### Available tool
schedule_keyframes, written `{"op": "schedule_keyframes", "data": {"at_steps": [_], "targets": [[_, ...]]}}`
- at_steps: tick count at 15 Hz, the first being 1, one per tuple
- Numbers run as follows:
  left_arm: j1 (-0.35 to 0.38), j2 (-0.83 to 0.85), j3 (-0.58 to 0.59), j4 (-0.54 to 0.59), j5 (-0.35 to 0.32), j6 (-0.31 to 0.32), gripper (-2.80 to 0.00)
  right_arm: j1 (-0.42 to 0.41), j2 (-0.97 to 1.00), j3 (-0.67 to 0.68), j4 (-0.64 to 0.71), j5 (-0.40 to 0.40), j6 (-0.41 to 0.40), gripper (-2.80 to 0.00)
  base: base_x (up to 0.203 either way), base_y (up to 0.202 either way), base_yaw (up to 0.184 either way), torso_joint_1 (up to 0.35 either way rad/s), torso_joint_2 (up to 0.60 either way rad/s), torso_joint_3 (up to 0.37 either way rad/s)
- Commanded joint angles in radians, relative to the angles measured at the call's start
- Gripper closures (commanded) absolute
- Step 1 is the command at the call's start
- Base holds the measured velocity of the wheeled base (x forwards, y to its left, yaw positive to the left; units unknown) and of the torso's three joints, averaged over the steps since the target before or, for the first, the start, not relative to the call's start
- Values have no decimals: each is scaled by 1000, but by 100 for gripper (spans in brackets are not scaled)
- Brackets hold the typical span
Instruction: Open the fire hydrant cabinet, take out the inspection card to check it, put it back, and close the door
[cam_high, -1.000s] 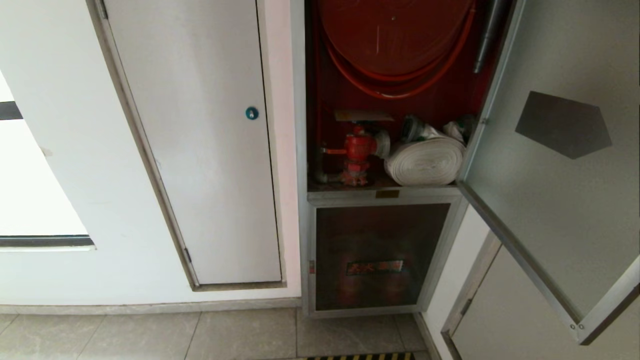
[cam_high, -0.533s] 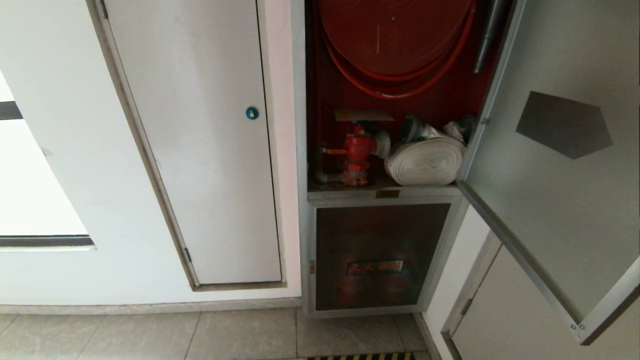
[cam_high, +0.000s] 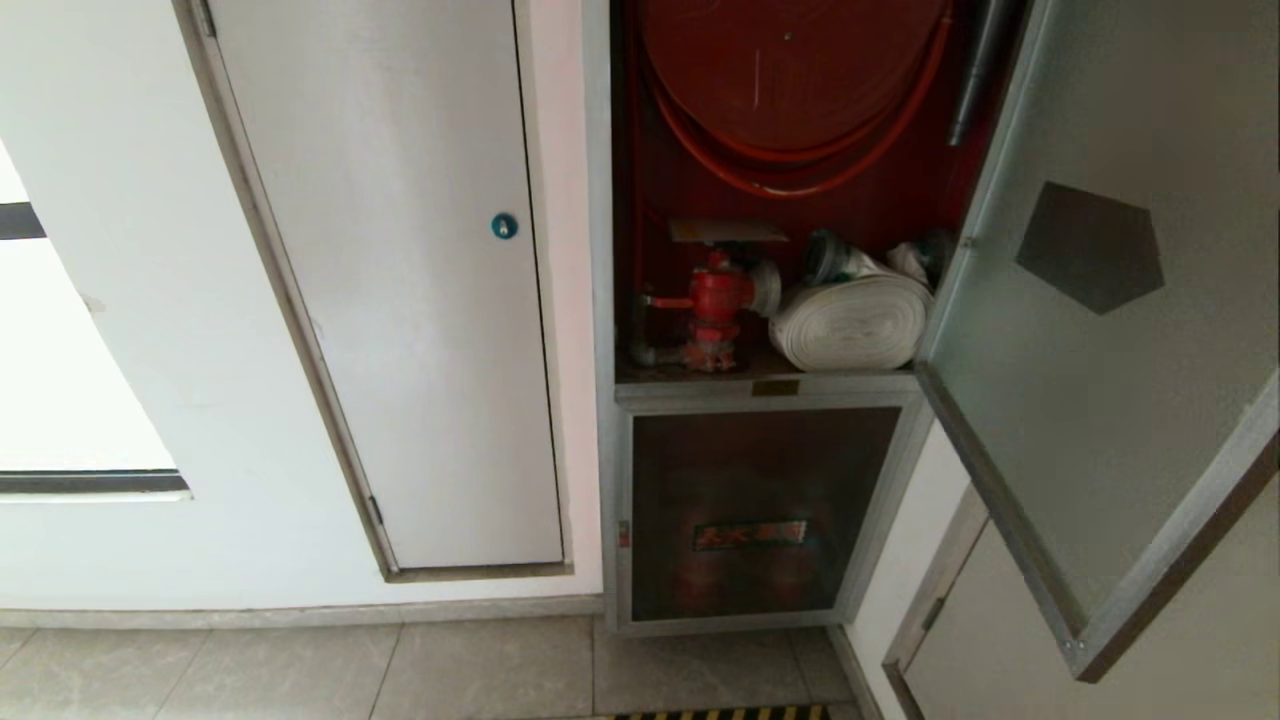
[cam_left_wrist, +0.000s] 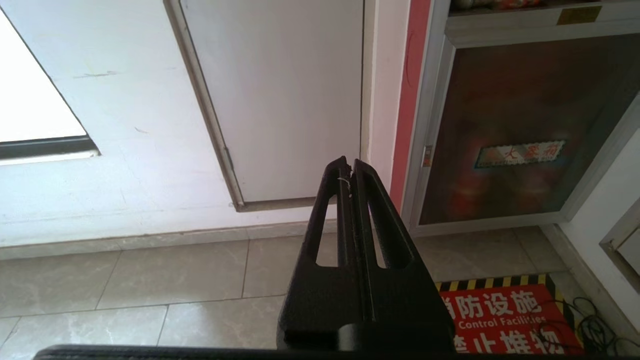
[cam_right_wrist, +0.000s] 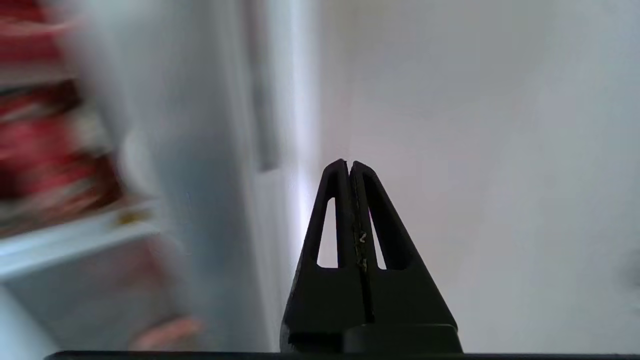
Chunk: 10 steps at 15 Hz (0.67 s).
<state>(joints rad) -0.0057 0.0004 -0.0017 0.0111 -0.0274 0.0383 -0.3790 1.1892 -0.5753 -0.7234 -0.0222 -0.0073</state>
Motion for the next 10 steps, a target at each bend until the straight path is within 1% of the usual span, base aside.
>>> {"op": "schedule_keyframes", "data": {"at_steps": [1, 2, 3, 7, 9, 10], "targets": [[0, 0, 0, 0, 0, 0, 0, 36, -15, 19, -7, 37, 8, 0, 0, 0, 0, 0, 0, 0], [1, 1, 0, 0, 0, 0, 0, 82, -13, 18, -6, 39, 13, 0, 0, 0, 0, 0, 0, 0], [1, 1, 0, 0, 0, 0, 0, 146, -9, 14, -5, 40, 16, 0, 0, 0, 0, 0, 0, 0], [1, 1, 0, 0, 0, 3, 0, 419, 69, -47, -3, 22, 21, 0, 0, 0, 0, 0, 0, 0], [0, 0, 0, 0, 0, 0, 0, 516, 134, -97, -4, -12, 28, 0, 0, 0, 0, 0, 0, 0], [1, 0, 0, 0, 0, 1, 0, 552, 166, -127, -5, -27, 35, 0, 0, 0, 0, 0, 0, 0]]}}
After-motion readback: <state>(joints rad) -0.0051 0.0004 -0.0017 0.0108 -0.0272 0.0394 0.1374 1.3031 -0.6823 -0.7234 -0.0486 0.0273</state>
